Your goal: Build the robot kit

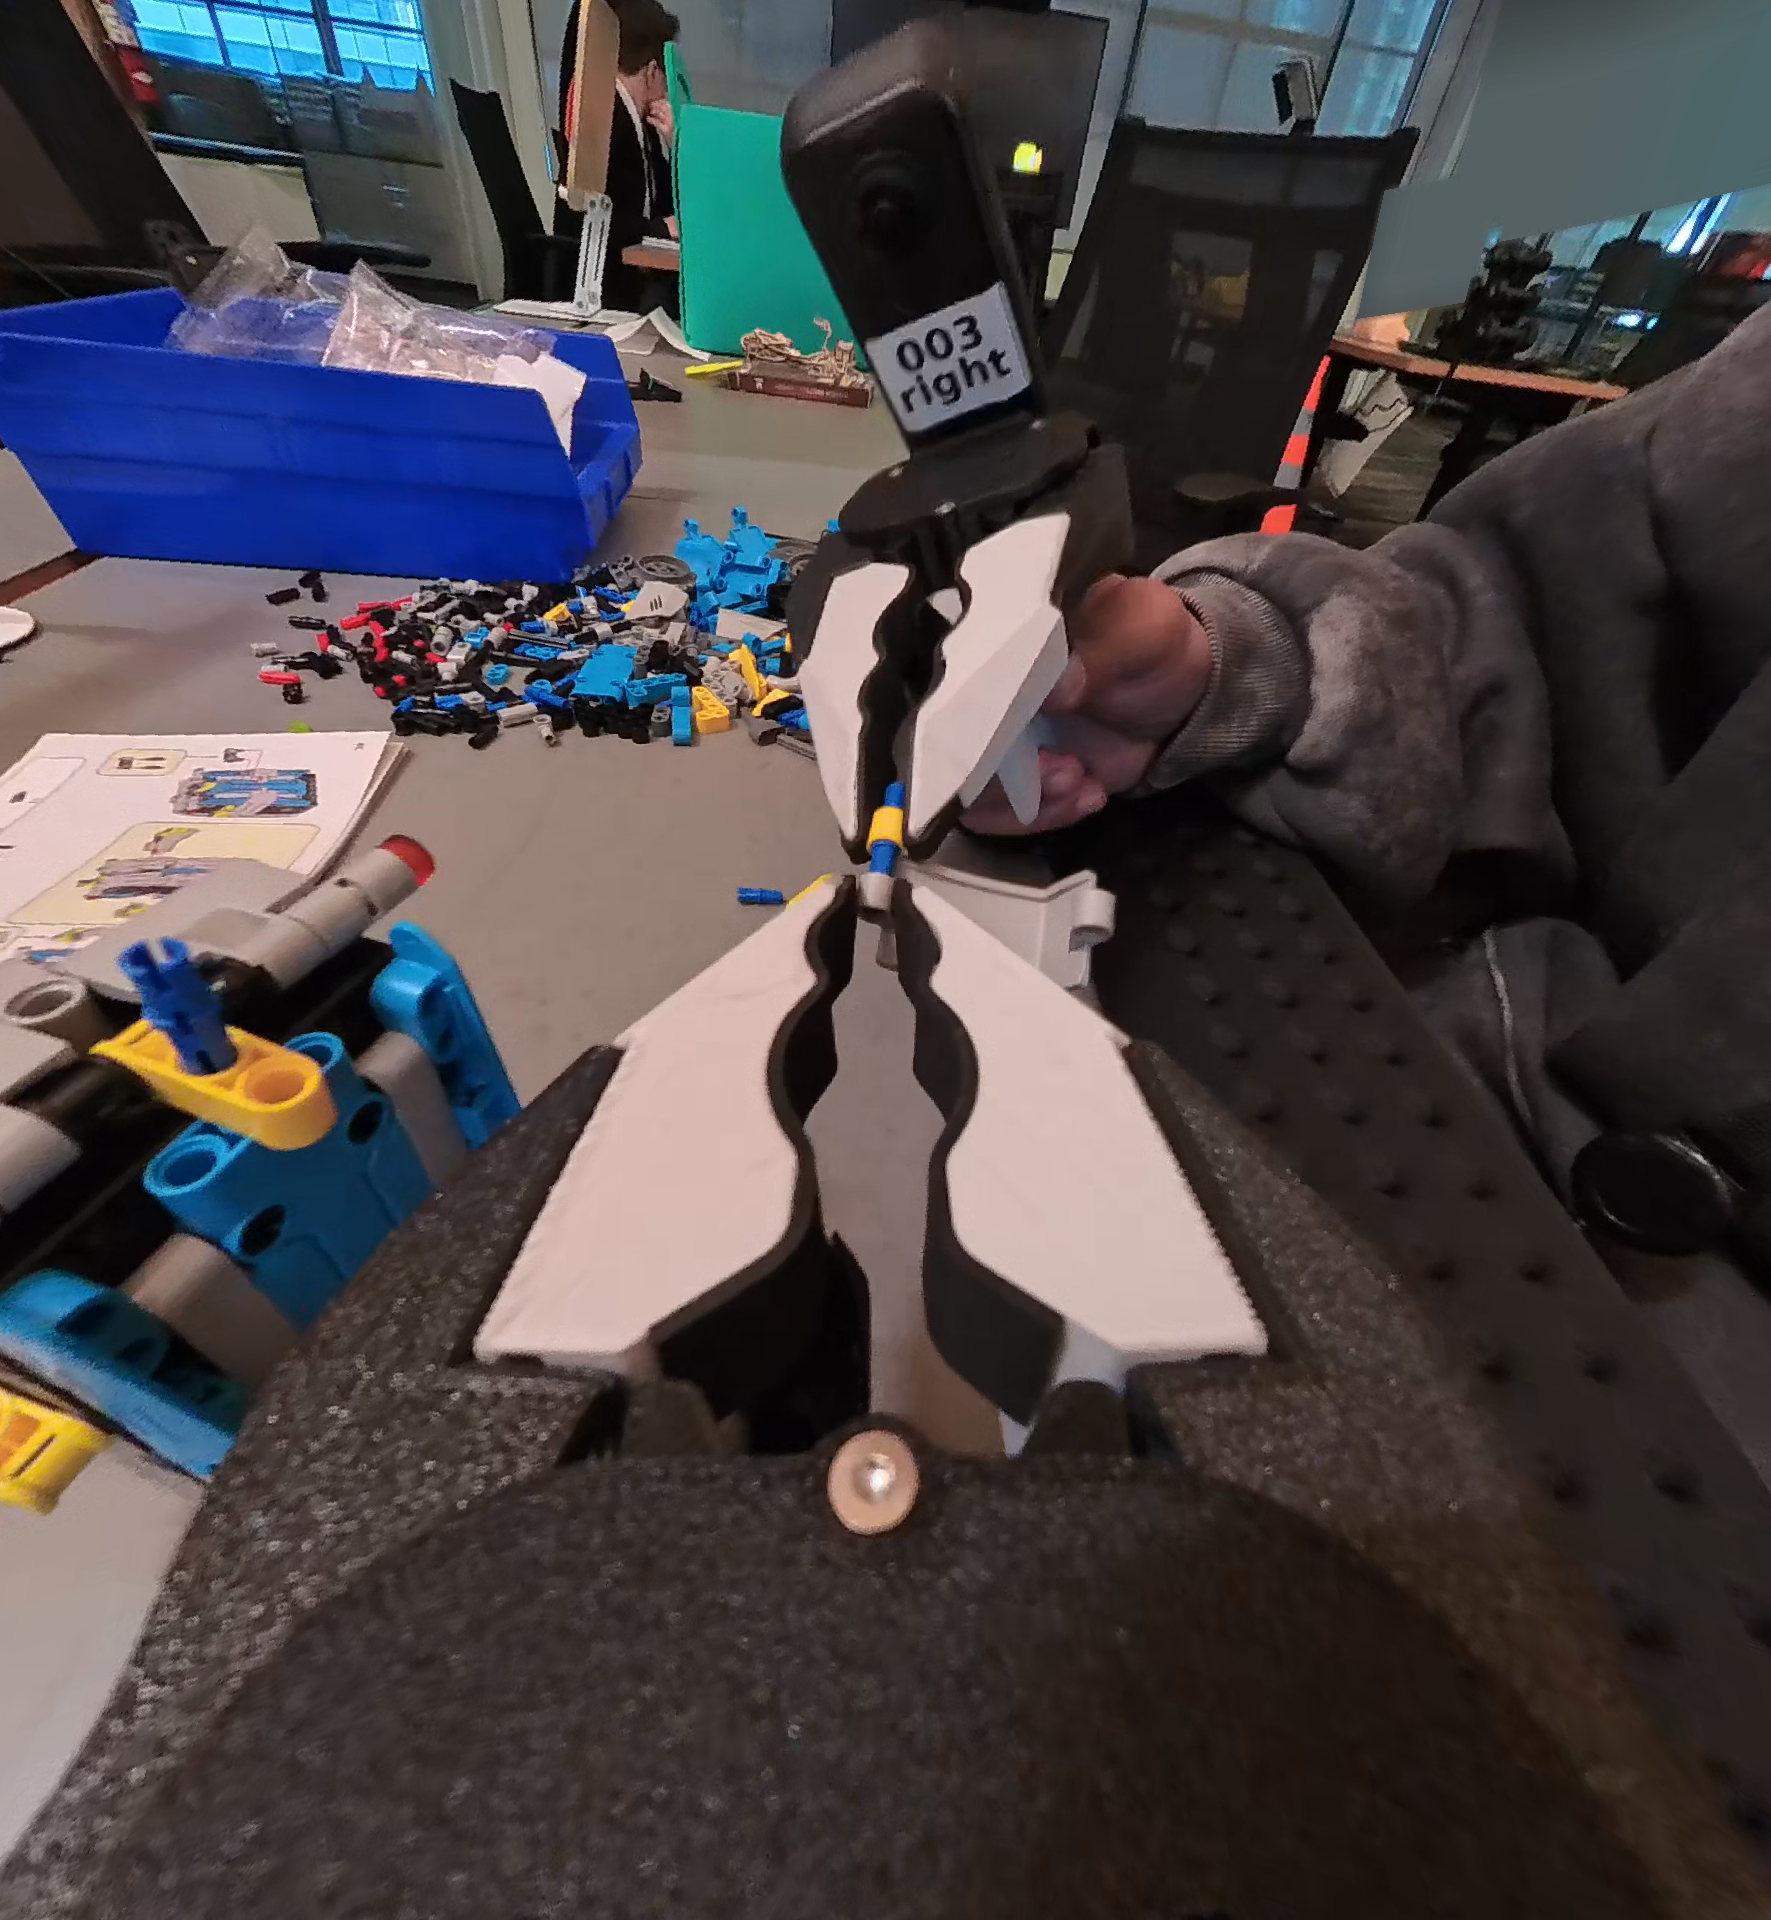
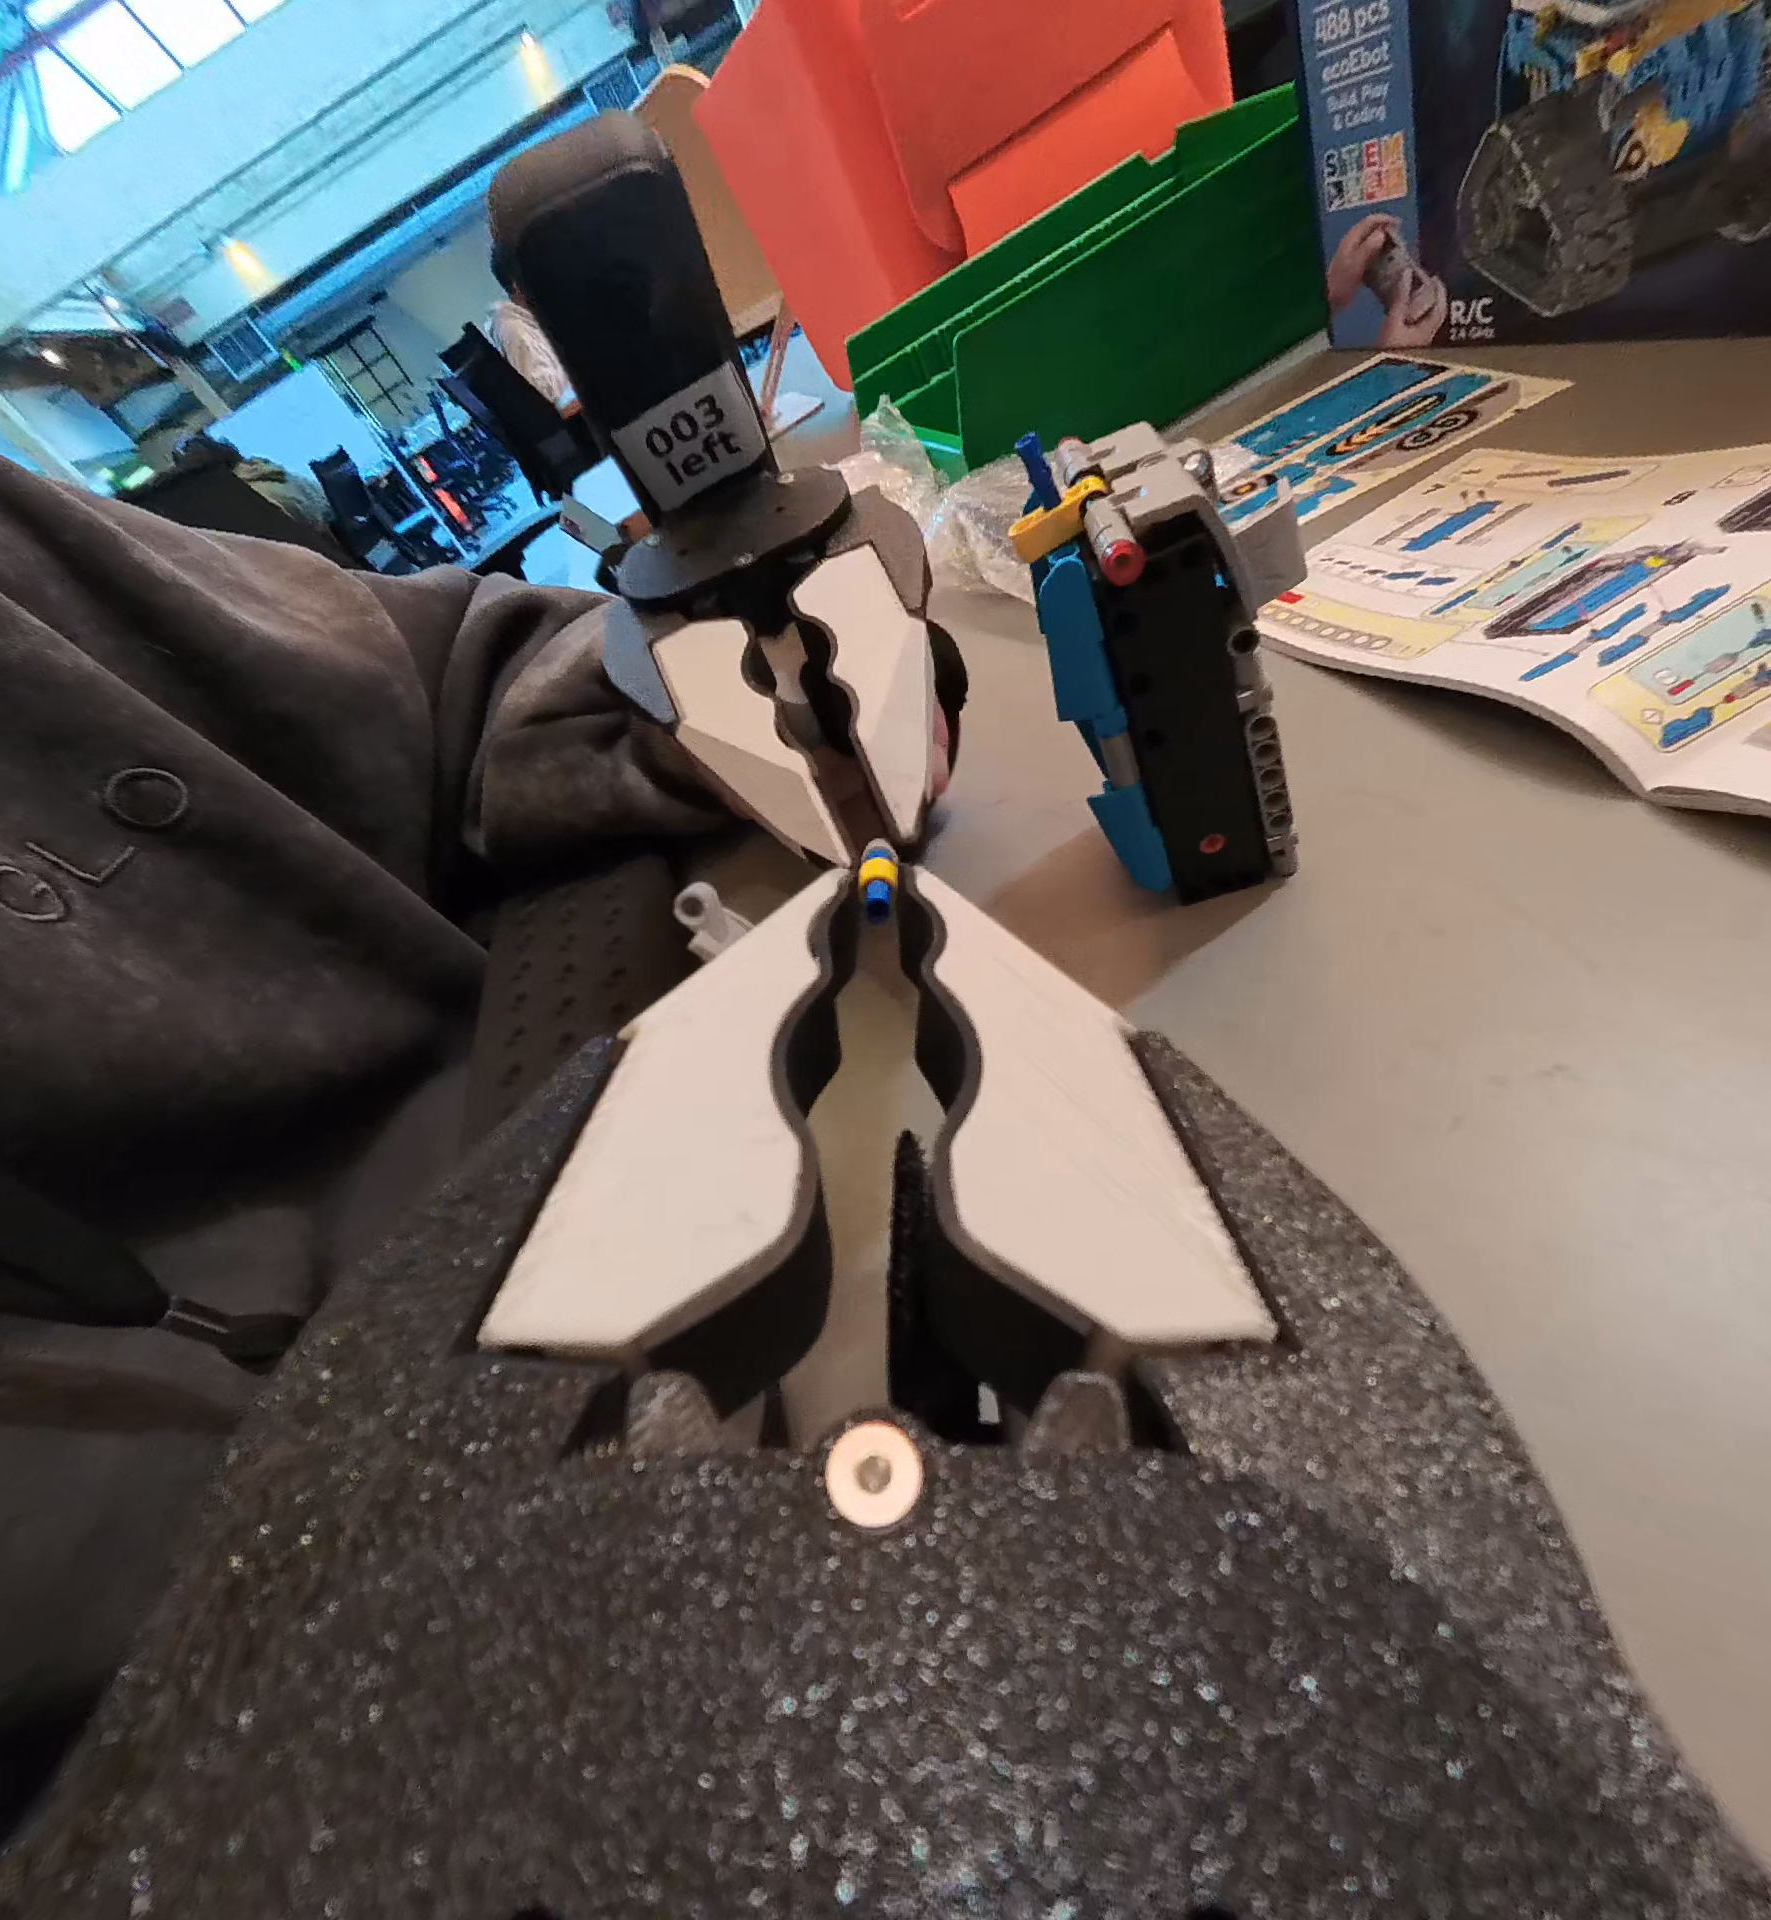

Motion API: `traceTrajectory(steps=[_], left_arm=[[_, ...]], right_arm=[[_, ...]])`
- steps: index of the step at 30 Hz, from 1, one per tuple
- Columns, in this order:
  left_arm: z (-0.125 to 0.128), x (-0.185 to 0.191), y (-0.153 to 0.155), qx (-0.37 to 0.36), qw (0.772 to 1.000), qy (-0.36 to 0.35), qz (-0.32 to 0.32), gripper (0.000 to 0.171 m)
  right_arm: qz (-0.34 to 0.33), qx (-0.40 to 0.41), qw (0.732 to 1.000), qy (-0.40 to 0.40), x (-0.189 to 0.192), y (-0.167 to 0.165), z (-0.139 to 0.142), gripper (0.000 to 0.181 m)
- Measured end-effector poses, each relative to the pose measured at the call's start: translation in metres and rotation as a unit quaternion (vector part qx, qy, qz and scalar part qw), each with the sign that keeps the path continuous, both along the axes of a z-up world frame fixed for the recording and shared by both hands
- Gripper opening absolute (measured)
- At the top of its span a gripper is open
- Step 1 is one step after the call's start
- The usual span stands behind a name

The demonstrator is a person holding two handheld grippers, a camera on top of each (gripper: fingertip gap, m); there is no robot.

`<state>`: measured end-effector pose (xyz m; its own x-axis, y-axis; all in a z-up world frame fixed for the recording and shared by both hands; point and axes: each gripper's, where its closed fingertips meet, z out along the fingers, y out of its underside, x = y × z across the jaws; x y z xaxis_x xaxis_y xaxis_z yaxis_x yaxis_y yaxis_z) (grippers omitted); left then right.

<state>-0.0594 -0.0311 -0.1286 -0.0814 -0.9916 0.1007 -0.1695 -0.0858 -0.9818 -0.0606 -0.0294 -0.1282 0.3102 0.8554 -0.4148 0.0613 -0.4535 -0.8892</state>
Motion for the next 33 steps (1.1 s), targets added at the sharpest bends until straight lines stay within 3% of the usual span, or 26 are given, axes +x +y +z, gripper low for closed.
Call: traceTrajectory(steps=[3,11,17,25,29,33], left_arm=[[-0.009,0.001,0.000,0.043,0.999,0.026,0.006,0.006],[-0.015,0.002,-0.003,0.054,0.997,0.047,0.001,0.005],[-0.022,0.001,-0.007,0.075,0.995,0.065,-0.011,0.005],[-0.066,0.000,-0.018,0.157,0.969,0.188,-0.043,0.005],[-0.074,0.001,-0.025,0.160,0.963,0.208,-0.061,0.000],[-0.082,-0.007,-0.020,0.153,0.958,0.235,-0.059,0.000]], right_arm=[[-0.008,0.025,0.999,-0.045,0.000,0.000,-0.008,0.007],[-0.002,0.036,0.995,-0.094,0.002,-0.003,-0.019,0.007],[0.015,0.014,0.996,-0.087,0.000,-0.007,-0.023,0.006],[0.053,0.070,0.967,-0.237,-0.001,-0.017,-0.065,0.007],[0.079,0.094,0.942,-0.311,-0.006,-0.021,-0.093,0.007],[0.065,0.071,0.956,-0.276,-0.004,-0.016,-0.085,0.007]])
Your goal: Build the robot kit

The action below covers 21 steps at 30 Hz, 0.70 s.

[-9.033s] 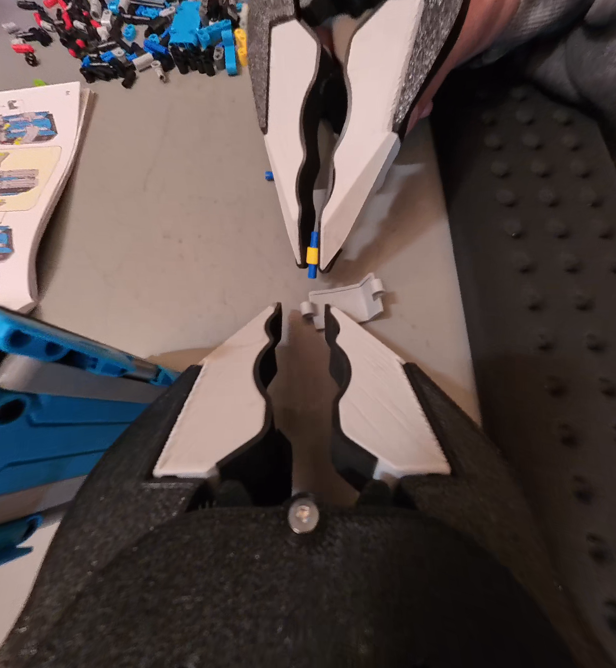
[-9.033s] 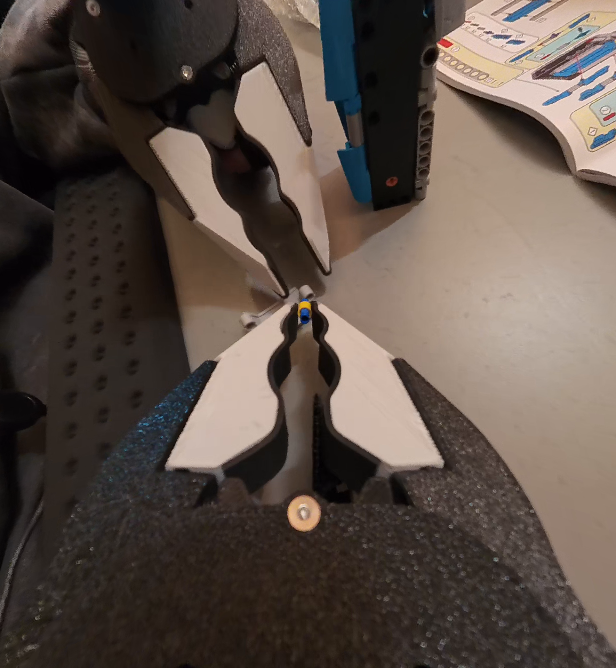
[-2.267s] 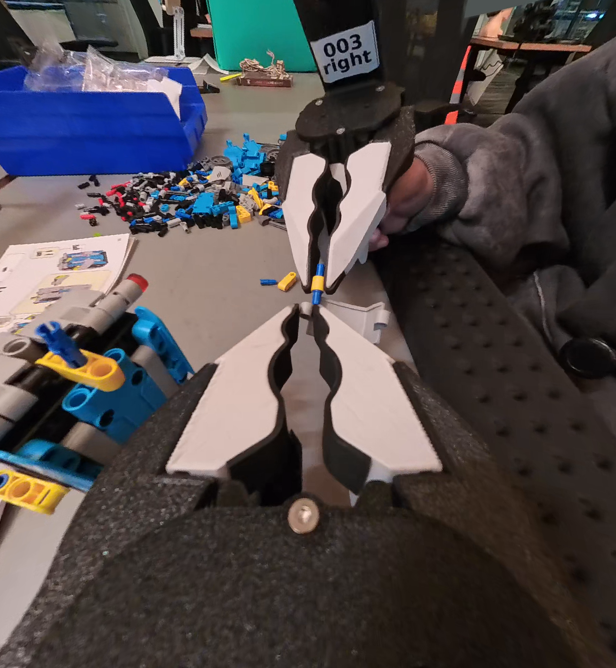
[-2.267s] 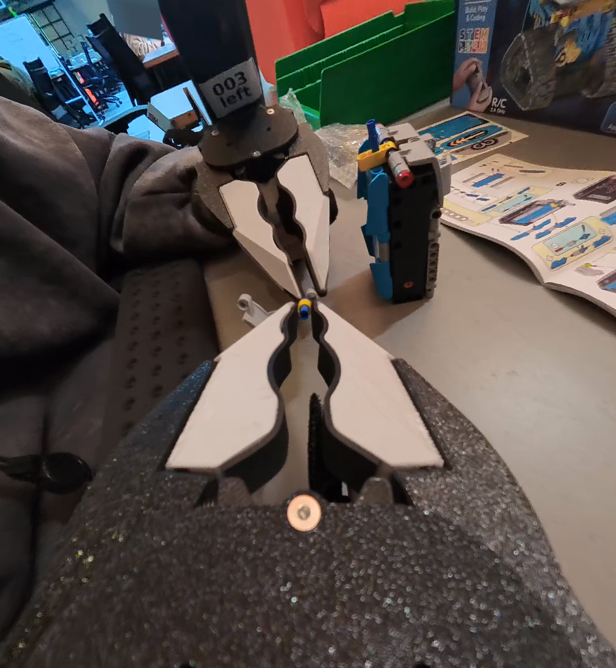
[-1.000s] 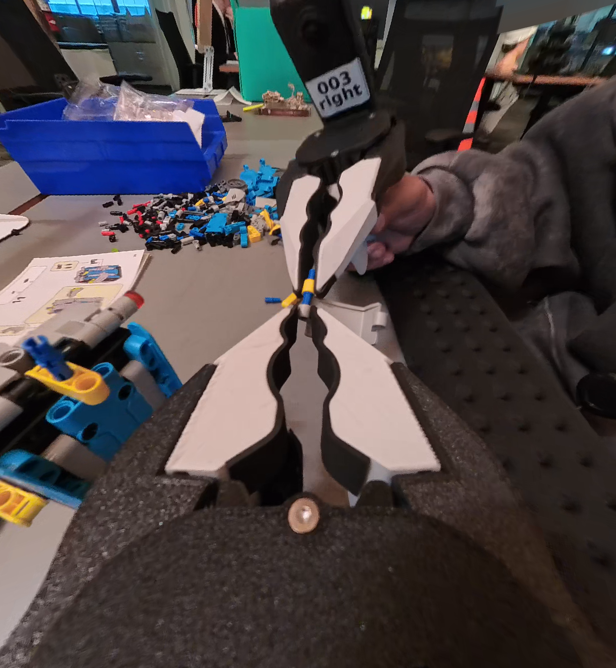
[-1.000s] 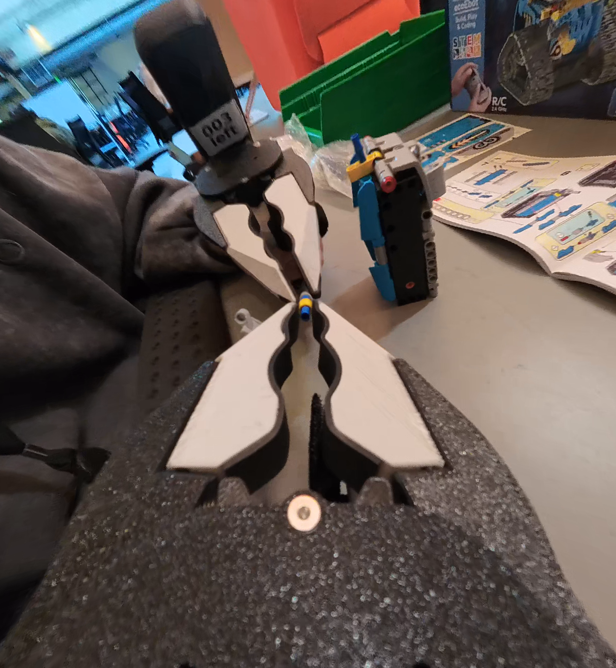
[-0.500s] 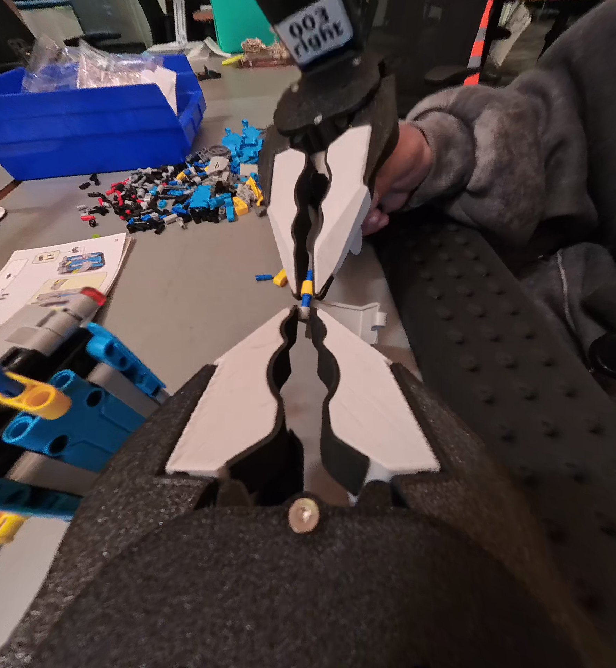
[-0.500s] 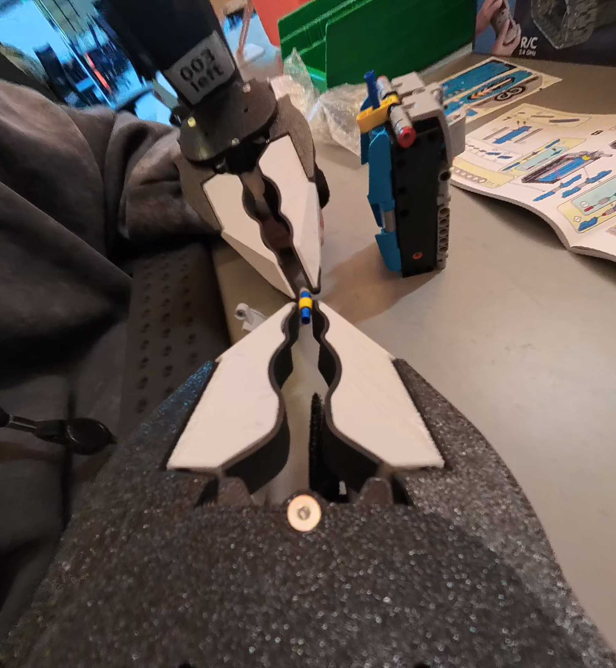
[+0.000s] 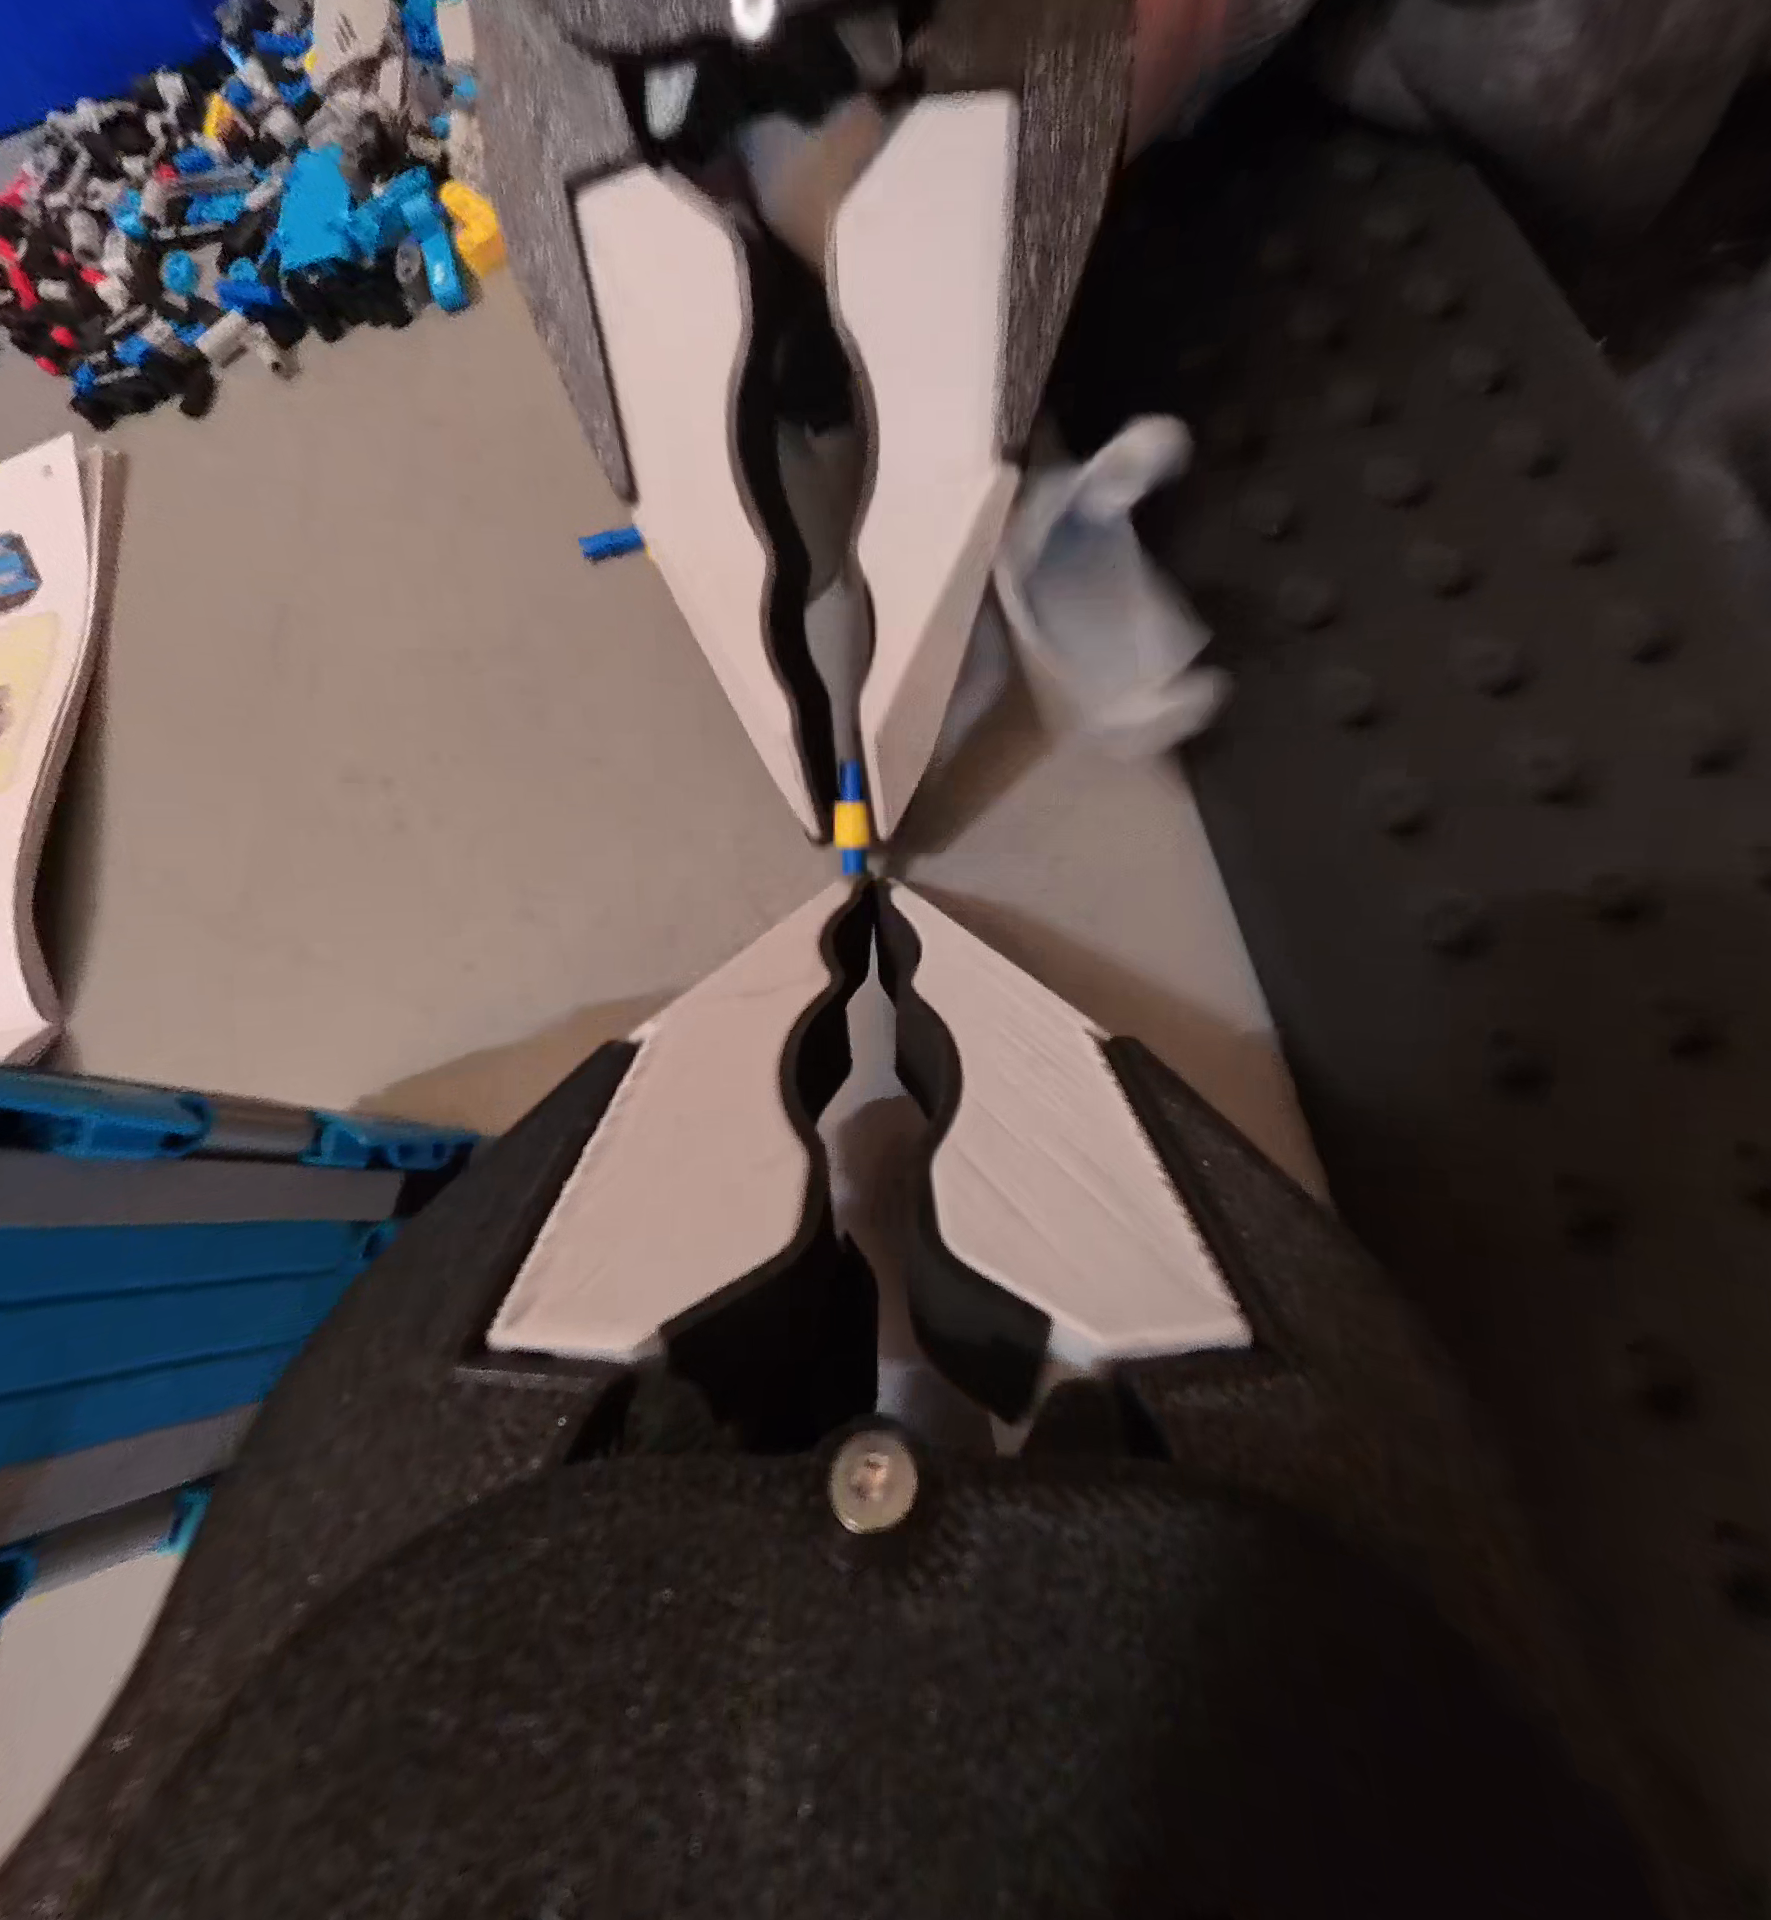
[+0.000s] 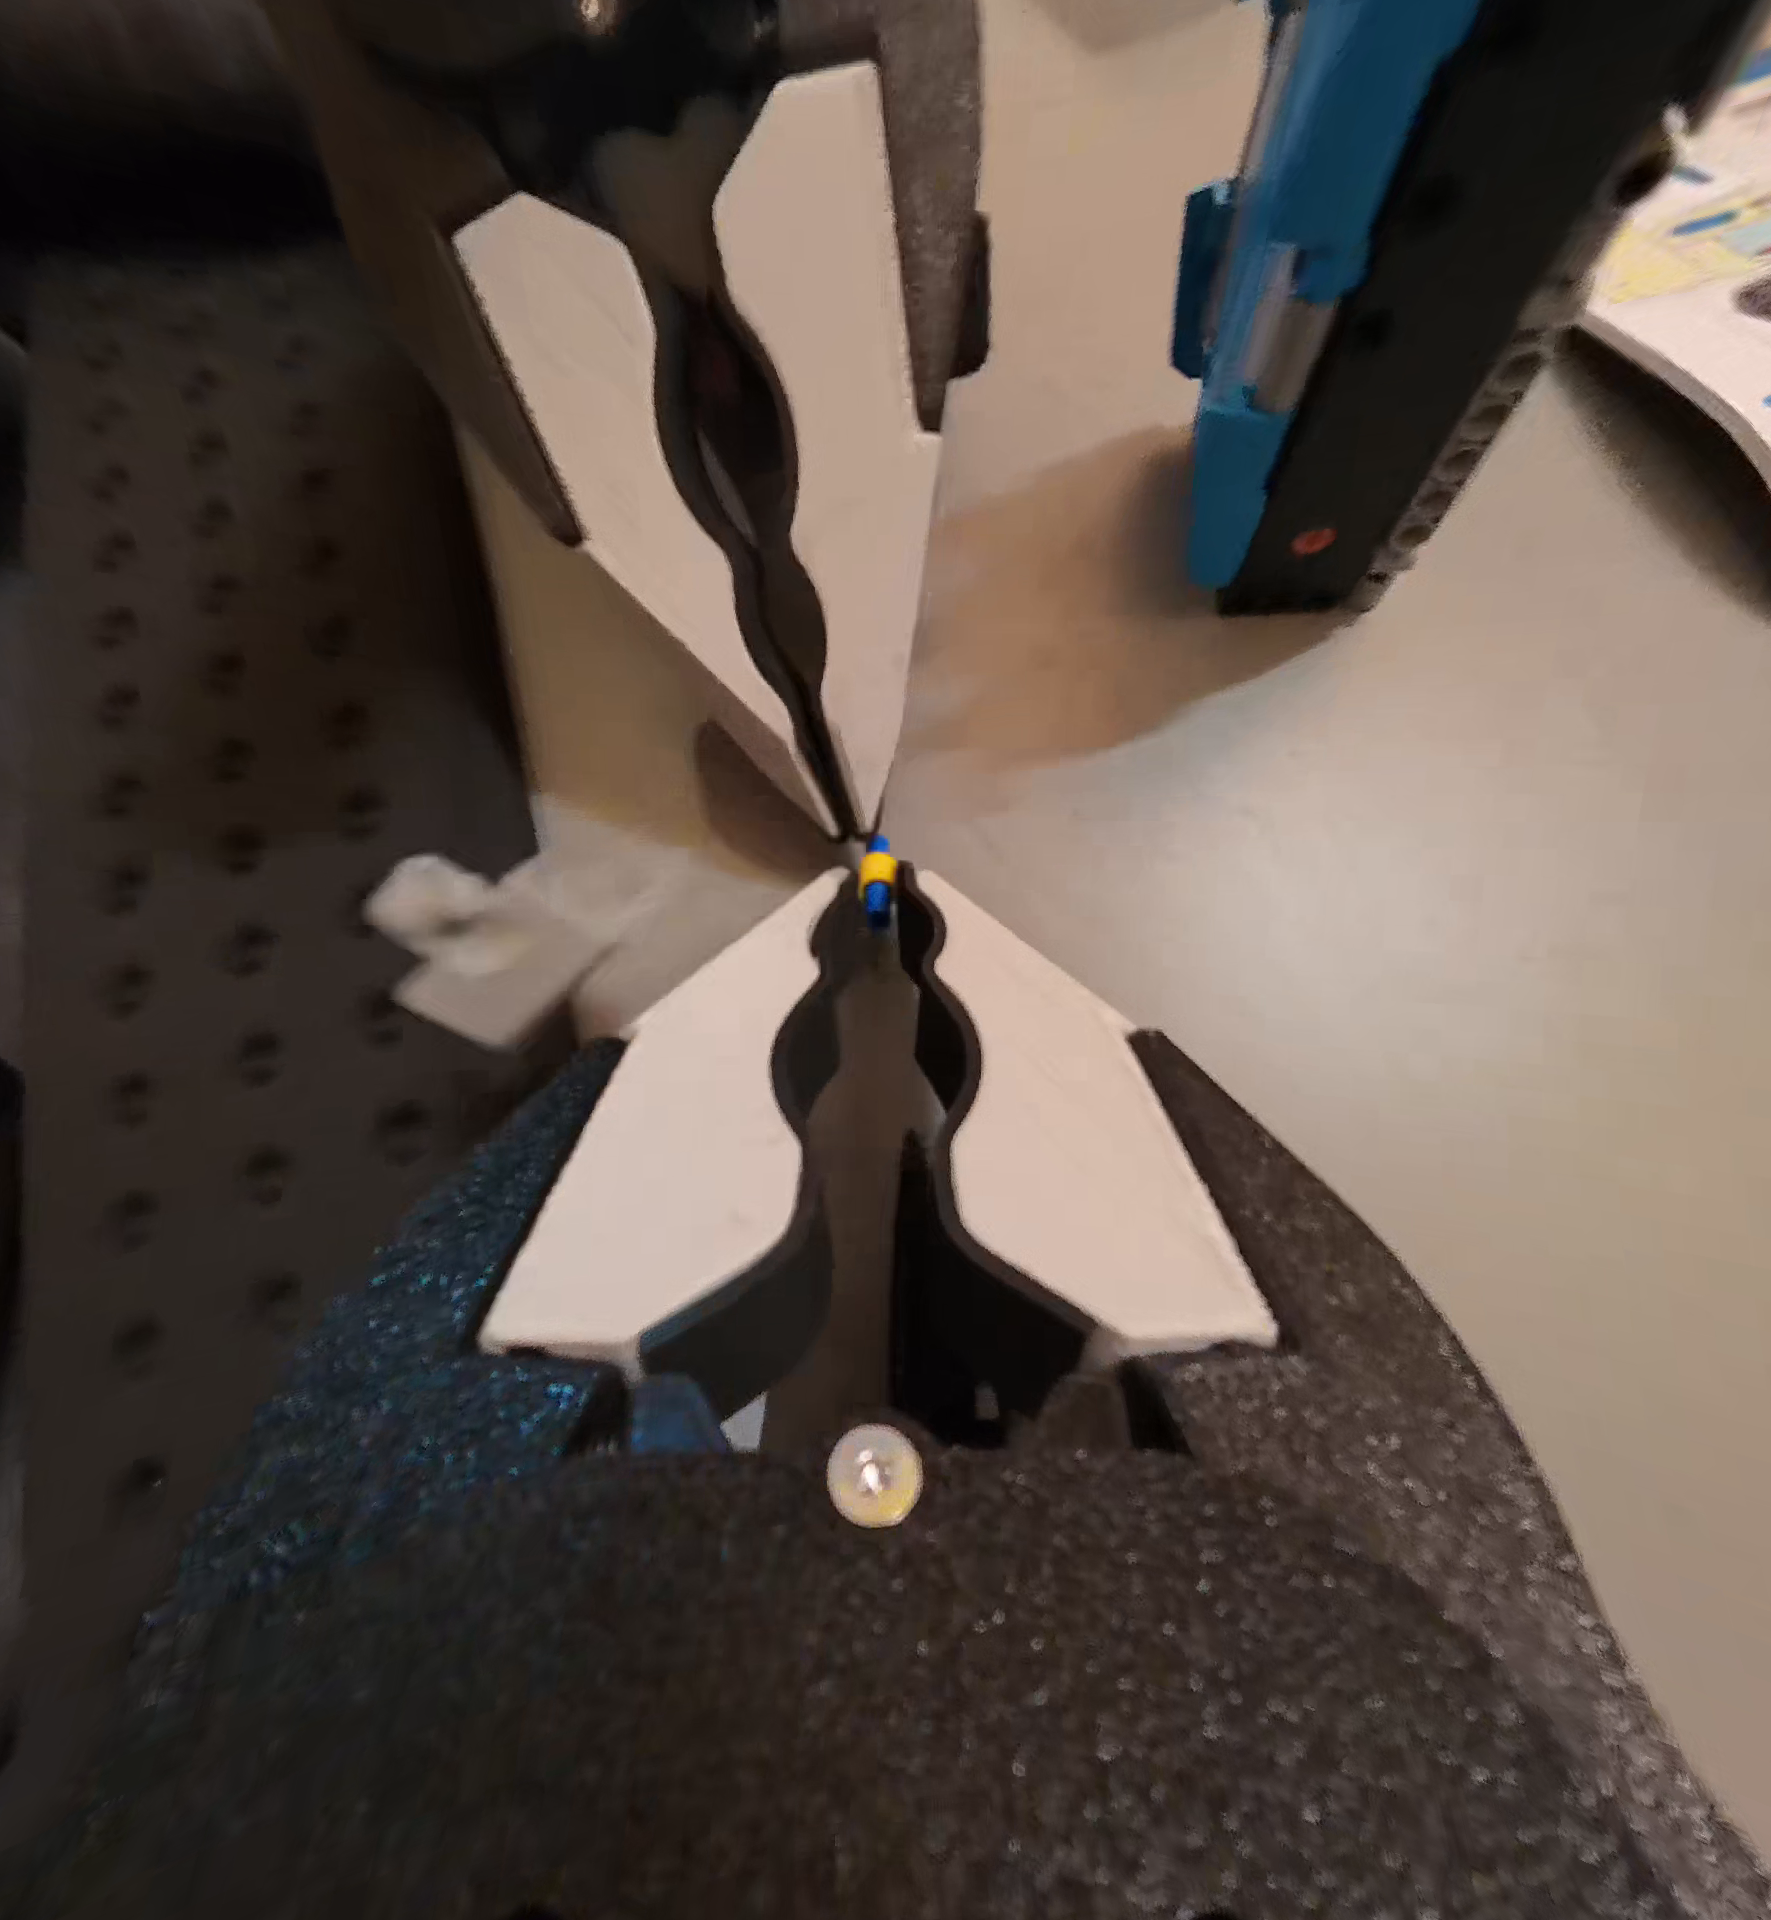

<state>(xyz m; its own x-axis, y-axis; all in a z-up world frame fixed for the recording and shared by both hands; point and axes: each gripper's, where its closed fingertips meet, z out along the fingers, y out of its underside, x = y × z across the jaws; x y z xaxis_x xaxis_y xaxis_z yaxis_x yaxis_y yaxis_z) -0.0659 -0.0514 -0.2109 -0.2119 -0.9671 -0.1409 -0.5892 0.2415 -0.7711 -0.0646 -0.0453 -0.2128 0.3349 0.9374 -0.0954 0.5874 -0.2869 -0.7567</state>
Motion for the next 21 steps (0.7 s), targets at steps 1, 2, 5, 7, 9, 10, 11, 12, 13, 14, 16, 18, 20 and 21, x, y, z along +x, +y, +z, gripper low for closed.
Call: traceTrajectory(steps=[1,2,5,7,9,10,11,12,13,14,16,18,20,21], left_arm=[[-0.001,-0.002,0.003,0.001,1.000,0.003,0.007,0.000],[-0.002,-0.004,0.006,-0.002,1.000,0.008,0.011,0.000],[-0.006,-0.010,0.014,-0.013,0.999,0.023,0.025,0.000],[-0.005,-0.011,0.018,-0.006,0.999,0.021,0.033,0.000],[0.000,-0.011,0.014,-0.008,1.000,0.009,0.022,0.000],[0.004,-0.010,0.010,-0.010,1.000,-0.002,0.012,0.000],[0.008,-0.010,0.004,-0.017,1.000,-0.012,0.000,0.003],[0.010,-0.009,-0.002,-0.027,0.999,-0.015,-0.011,0.007],[0.009,-0.010,-0.004,-0.034,0.999,-0.011,-0.014,0.010],[0.007,-0.010,-0.004,-0.037,0.999,-0.002,-0.011,0.013],[0.002,-0.014,-0.004,-0.042,0.999,0.013,-0.010,0.022],[-0.001,-0.018,-0.009,-0.051,0.998,0.022,-0.023,0.025],[0.001,-0.017,-0.012,-0.049,0.998,0.018,-0.027,0.029],[0.002,-0.014,-0.014,-0.048,0.998,0.013,-0.027,0.029]], right_arm=[[-0.008,-0.004,1.000,0.004,0.003,0.003,0.001,0.007],[-0.014,-0.006,1.000,0.001,0.005,0.005,0.000,0.007],[-0.022,0.002,1.000,-0.006,0.006,0.008,-0.002,0.007],[-0.031,0.004,0.999,-0.008,0.008,0.010,-0.002,0.007],[-0.033,0.001,0.999,0.003,0.009,0.010,0.002,0.007],[-0.035,-0.002,0.999,0.010,0.009,0.011,0.003,0.007],[-0.040,-0.004,0.999,0.018,0.010,0.012,0.006,0.007],[-0.045,-0.005,0.999,0.028,0.011,0.014,0.009,0.007],[-0.050,-0.006,0.998,0.036,0.013,0.015,0.012,0.007],[-0.058,-0.008,0.997,0.044,0.017,0.016,0.015,0.007],[-0.066,-0.006,0.995,0.070,0.022,0.014,0.027,0.007],[-0.027,-0.012,0.996,0.086,0.019,-0.003,0.039,0.007],[0.004,-0.014,0.999,0.050,0.017,-0.017,0.033,0.007],[0.023,-0.024,0.999,0.025,0.017,-0.025,0.026,0.007]])
